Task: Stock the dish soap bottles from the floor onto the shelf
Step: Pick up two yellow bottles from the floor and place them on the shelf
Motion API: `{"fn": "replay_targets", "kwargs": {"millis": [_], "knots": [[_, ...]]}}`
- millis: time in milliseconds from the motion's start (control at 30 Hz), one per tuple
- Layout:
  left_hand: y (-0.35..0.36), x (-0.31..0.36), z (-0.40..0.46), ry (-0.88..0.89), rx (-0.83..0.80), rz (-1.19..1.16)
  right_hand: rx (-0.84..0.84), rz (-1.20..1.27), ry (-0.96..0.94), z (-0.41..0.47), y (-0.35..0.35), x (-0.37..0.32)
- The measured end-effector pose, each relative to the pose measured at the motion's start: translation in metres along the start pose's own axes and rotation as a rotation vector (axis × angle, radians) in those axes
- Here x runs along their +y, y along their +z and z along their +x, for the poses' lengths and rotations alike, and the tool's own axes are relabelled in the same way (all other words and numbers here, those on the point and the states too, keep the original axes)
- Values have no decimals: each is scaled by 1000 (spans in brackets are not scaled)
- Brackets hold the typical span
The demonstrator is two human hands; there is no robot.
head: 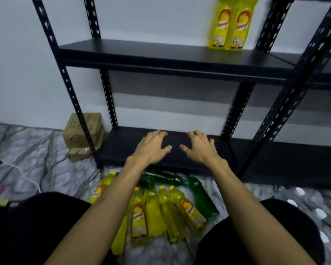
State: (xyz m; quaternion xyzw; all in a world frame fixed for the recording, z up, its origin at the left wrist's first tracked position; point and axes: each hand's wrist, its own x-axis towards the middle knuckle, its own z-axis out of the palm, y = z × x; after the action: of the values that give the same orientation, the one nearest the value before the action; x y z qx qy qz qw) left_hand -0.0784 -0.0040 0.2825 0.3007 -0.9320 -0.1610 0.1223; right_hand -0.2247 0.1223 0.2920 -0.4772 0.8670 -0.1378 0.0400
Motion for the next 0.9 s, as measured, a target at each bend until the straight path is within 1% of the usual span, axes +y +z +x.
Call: {"fn": "replay_targets", "kwargs": {"millis": [200,367,433,500,633,733,900], "knots": [[75,-47,-55,-179,-141,-48,-197,13,2,-26,94,-8],[129,-75,-98,-320,-260,-50,-392,27,27,-39,163,-5],[148,-83,-110,-372,-344,-92,-443,22,38,-41,183,-3],[165,-91,-118,-422,-390,-149,-477,16,40,-44,203,-1],[192,-100,-120,-458,-387,-183,-542,42,79,-51,245,1],[210,-109,-120,-496,-387,-181,-585,25,71,-53,273,0],[246,-127,-125,-581,-389,-187,-565,39,78,-45,312,1]]}}
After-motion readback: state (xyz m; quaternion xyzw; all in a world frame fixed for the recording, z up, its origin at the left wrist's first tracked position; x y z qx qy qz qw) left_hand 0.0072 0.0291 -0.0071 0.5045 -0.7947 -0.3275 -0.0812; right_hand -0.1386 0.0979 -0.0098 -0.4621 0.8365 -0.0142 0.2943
